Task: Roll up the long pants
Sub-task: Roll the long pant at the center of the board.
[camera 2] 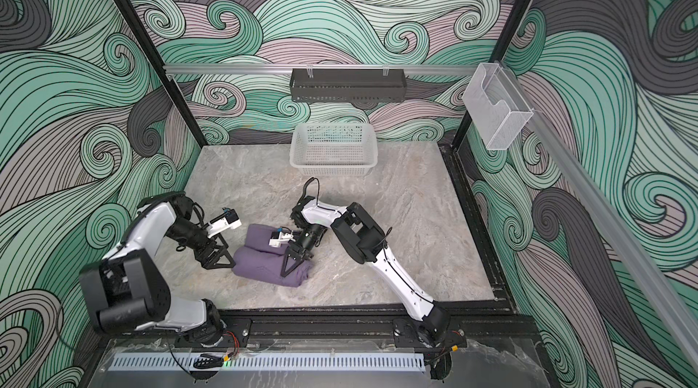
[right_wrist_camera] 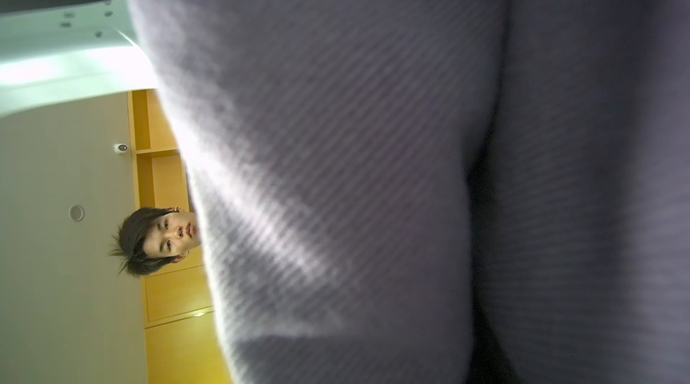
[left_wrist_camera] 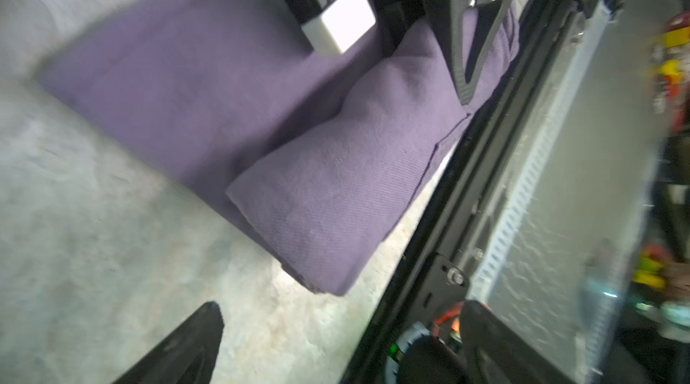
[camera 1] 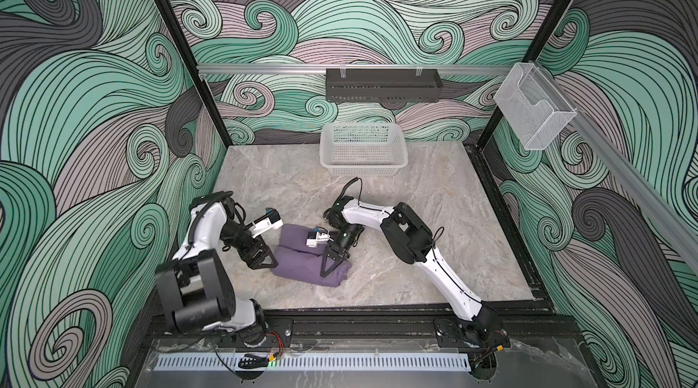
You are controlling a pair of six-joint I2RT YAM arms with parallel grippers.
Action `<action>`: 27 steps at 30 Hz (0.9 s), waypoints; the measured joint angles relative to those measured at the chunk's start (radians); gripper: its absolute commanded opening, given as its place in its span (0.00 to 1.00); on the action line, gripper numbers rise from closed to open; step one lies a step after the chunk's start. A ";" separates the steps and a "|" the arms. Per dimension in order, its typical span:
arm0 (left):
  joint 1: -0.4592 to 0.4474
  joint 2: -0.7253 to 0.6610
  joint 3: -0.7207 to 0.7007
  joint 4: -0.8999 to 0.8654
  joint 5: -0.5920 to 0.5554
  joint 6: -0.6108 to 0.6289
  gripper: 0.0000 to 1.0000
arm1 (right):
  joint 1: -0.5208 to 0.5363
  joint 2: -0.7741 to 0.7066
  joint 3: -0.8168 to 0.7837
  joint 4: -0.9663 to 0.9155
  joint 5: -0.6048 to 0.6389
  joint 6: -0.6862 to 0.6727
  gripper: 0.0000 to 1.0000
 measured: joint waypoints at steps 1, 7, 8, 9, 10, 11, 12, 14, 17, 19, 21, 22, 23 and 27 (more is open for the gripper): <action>-0.005 -0.082 -0.063 0.071 0.021 0.002 0.99 | -0.001 0.006 0.009 -0.023 0.007 -0.023 0.12; -0.091 -0.066 -0.108 0.188 0.131 0.018 0.99 | -0.028 -0.006 -0.055 -0.129 0.069 -0.123 0.11; -0.105 -0.010 -0.085 0.189 0.139 0.025 0.99 | -0.034 -0.017 -0.076 -0.129 0.080 -0.132 0.11; -0.118 0.045 -0.063 0.188 0.146 0.031 0.99 | -0.041 -0.027 -0.096 -0.129 0.092 -0.140 0.11; -0.132 0.097 -0.043 0.185 0.153 0.039 0.99 | -0.047 -0.034 -0.113 -0.129 0.104 -0.143 0.11; -0.144 0.133 -0.029 0.178 0.158 0.046 0.99 | -0.052 -0.040 -0.124 -0.130 0.113 -0.146 0.11; -0.158 0.171 -0.018 0.169 0.164 0.055 0.99 | -0.058 -0.045 -0.134 -0.130 0.126 -0.147 0.11; -0.186 0.210 -0.014 0.156 0.167 0.063 0.99 | -0.068 -0.050 -0.139 -0.130 0.145 -0.146 0.11; -0.247 0.206 -0.027 0.135 0.165 0.070 0.99 | -0.076 -0.050 -0.134 -0.130 0.161 -0.142 0.11; -0.291 0.185 -0.036 0.112 0.165 0.077 0.99 | -0.077 -0.050 -0.127 -0.130 0.172 -0.137 0.11; -0.321 0.162 -0.040 0.085 0.165 0.082 0.99 | -0.077 -0.049 -0.119 -0.130 0.182 -0.130 0.11; -0.333 0.154 -0.040 0.073 0.167 0.083 0.99 | -0.077 -0.048 -0.114 -0.130 0.185 -0.127 0.11; -0.341 0.150 -0.040 0.061 0.167 0.085 0.99 | -0.077 -0.046 -0.111 -0.130 0.187 -0.124 0.11; -0.358 0.176 -0.040 0.031 0.157 0.089 0.99 | -0.077 -0.044 -0.102 -0.130 0.193 -0.118 0.11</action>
